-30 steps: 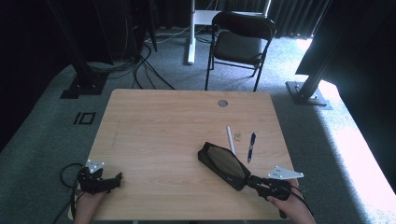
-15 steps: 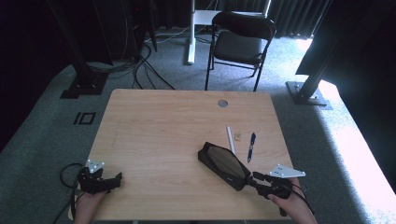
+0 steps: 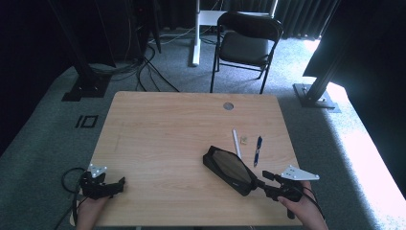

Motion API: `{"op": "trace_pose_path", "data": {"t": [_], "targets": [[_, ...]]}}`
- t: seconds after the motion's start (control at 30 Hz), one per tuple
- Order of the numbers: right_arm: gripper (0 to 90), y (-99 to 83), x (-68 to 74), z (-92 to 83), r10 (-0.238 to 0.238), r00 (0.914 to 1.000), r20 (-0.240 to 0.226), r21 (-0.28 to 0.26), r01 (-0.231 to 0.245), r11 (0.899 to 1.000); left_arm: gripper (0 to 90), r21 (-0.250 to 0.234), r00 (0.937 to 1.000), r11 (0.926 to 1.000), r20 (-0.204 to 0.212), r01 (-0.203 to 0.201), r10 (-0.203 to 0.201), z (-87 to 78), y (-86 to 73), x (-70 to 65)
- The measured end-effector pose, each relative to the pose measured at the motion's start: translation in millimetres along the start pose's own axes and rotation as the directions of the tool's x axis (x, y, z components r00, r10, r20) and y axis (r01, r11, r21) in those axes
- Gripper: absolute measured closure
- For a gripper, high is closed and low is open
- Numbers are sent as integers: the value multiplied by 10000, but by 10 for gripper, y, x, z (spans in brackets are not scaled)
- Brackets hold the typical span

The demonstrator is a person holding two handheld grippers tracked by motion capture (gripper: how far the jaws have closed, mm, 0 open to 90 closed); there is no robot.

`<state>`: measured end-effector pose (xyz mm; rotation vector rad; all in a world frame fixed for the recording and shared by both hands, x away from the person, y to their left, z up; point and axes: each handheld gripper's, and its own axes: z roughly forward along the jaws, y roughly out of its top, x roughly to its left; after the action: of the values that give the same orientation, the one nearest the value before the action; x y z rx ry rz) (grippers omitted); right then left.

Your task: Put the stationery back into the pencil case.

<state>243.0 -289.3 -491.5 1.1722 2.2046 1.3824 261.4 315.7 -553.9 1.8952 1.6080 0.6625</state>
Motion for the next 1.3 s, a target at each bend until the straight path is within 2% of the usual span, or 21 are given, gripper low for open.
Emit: {"op": "trace_pose_path", "data": {"t": [0.13, 0.4, 0.63, 0.7, 0.77, 0.87, 1.03, 1.13, 1.3], "targets": [[471, 58, -48, -1, 103, 9996, 278, -272, -96, 9996, 4, -2, 10000, 10000, 1, 5, -5, 0, 0, 0], [483, 156, -175, 100, 246, 9960, 855, -407, -211, 9989, 4, 0, 10000, 10000, 1, 5, -5, 0, 0, 0], [482, 207, -311, 243, 466, 9856, 1627, -393, -407, 9984, 4, -1, 10000, 10000, 2, 5, -5, 0, 0, 0], [474, 215, -345, 287, 469, 9784, 2013, -313, -414, 9986, 4, -3, 10000, 10000, 2, 7, -7, 0, 0, 0], [472, 213, -381, 334, 493, 9660, 2536, -183, -462, 9988, 4, -2, 10000, 10000, 1, 3, -3, 0, 0, 0], [464, 199, -428, 409, 561, 9525, 2992, -82, -562, 9984, 4, -2, 10000, 10000, 1, 0, 0, 0, 0, 0], [464, 187, -490, 549, 821, 9473, 3097, -22, -857, 9963, 4, -19, 10000, 10000, 3, 21, -21, 1, 0, -2], [455, 202, -529, 638, 764, 9394, 3342, 161, -867, 9961, 4, -11, 10000, 10000, -1, 20, -20, 1, 0, -2], [459, 236, -610, 785, 954, 9256, 3664, 293, -1140, 9930, 4, -11, 10000, 10000, 0, 21, -21, 1, 0, -2]]}}
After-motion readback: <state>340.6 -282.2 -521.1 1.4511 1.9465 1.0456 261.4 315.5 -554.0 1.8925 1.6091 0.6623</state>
